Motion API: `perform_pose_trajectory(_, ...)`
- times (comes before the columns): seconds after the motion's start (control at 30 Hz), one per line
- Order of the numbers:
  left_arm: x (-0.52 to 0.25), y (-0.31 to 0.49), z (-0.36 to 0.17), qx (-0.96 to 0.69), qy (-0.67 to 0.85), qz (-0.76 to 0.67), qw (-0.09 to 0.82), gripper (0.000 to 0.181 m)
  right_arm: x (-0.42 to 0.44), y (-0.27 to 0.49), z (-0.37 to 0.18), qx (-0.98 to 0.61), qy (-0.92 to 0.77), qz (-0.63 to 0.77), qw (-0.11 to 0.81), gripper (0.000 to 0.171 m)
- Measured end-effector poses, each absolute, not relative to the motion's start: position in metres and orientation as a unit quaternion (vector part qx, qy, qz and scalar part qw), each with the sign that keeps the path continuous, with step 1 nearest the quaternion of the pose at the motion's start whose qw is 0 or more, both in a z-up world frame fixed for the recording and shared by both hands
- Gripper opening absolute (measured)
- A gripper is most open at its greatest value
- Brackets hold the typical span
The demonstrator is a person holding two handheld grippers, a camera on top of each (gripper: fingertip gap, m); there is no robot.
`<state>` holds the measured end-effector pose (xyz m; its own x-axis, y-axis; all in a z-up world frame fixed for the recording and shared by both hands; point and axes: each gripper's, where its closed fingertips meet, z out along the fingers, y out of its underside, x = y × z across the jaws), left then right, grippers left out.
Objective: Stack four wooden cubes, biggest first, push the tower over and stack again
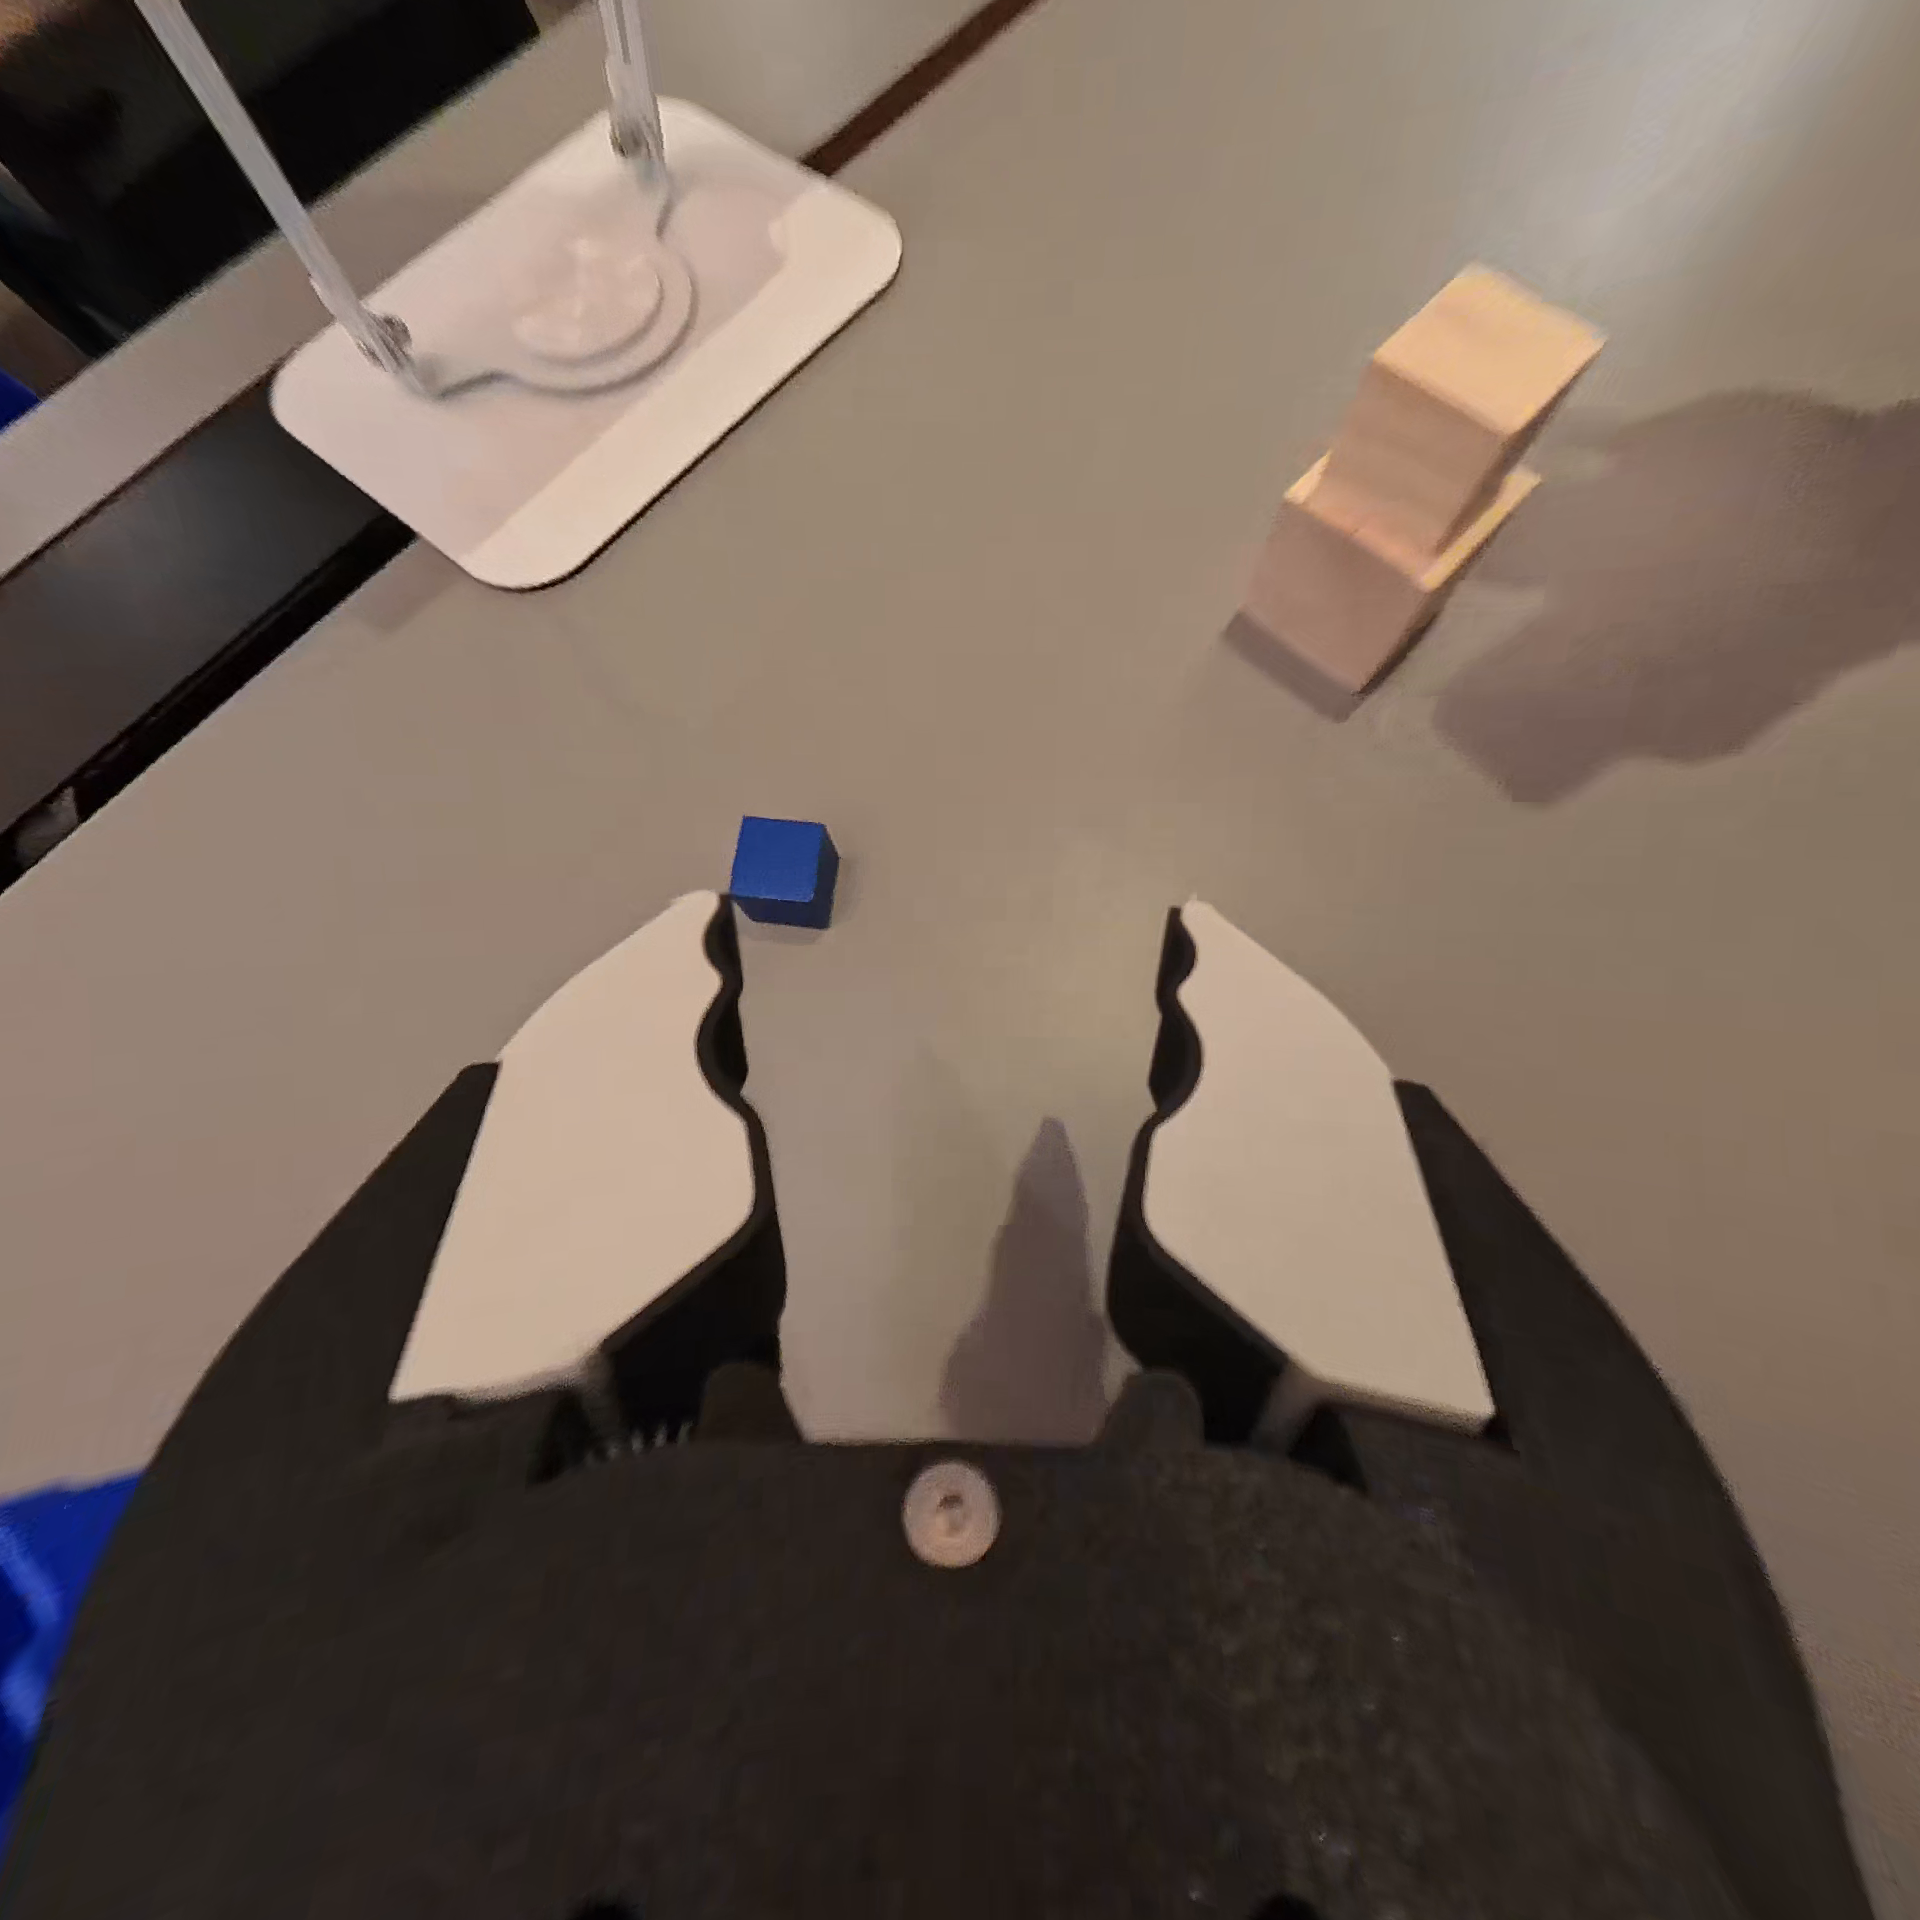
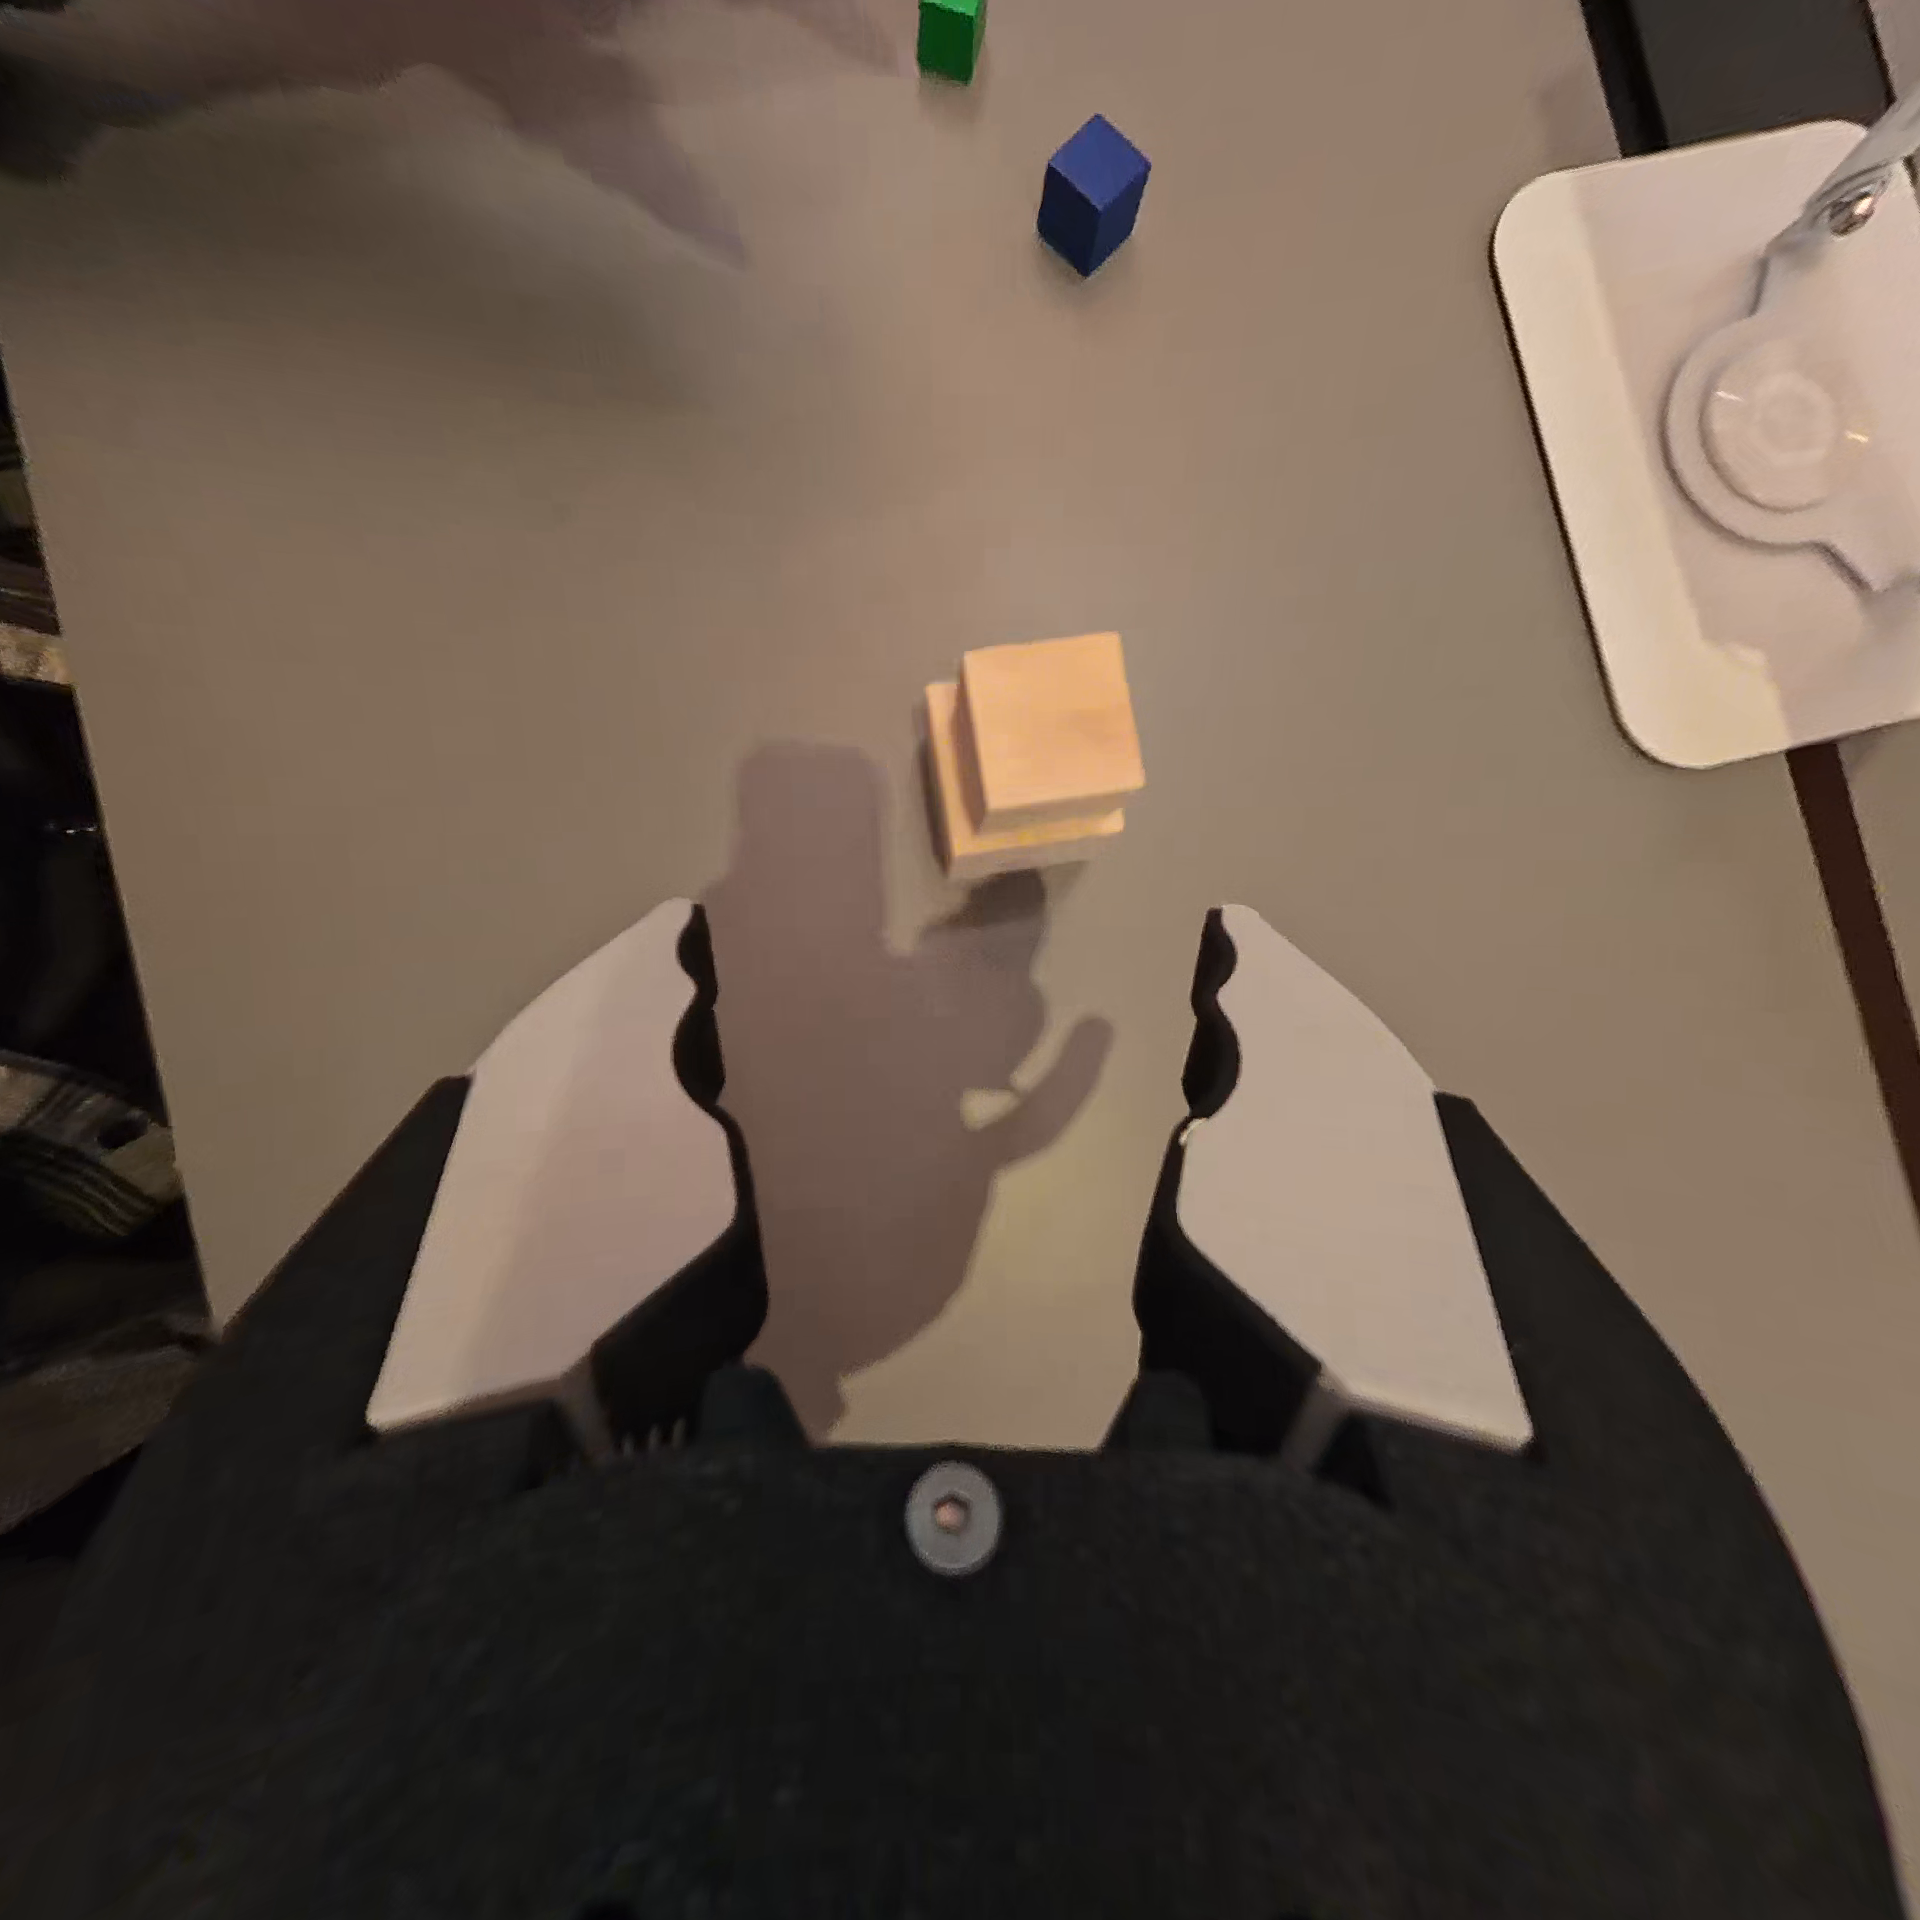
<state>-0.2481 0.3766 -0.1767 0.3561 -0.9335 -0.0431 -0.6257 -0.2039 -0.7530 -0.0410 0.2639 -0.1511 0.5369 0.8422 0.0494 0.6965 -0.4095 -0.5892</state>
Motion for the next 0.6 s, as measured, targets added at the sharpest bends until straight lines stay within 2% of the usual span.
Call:
perform_pose_trajectory(0.03, -0.244, 0.386, -0.188, -0.749, 0.53, -0.21, 0.337, 0.076, -0.037, 0.256, -0.153, -0.832, -0.459, 0.13, 0.285, 0.088)
perform_pose_trajectory(0.23, -0.234, 0.425, -0.243, -0.774, 0.545, -0.173, 0.272, 0.072, -0.016, 0.216, -0.171, -0.843, -0.436, 0.133, 0.285, 0.089)
perform_pose_trajectory(0.43, -0.229, 0.438, -0.265, -0.787, 0.538, -0.183, 0.24, 0.062, 0.002, 0.195, -0.183, -0.854, -0.421, 0.132, 0.274, 0.089)
perform_pose_trajectory(0.53, -0.228, 0.44, -0.273, -0.791, 0.54, -0.178, 0.227, 0.048, 0.008, 0.193, -0.183, -0.857, -0.413, 0.133, 0.278, 0.088)
perform_pose_trajectory(0.6, -0.227, 0.441, -0.277, -0.793, 0.541, -0.173, 0.219, 0.028, 0.01, 0.192, -0.182, -0.858, -0.409, 0.132, 0.283, 0.088)
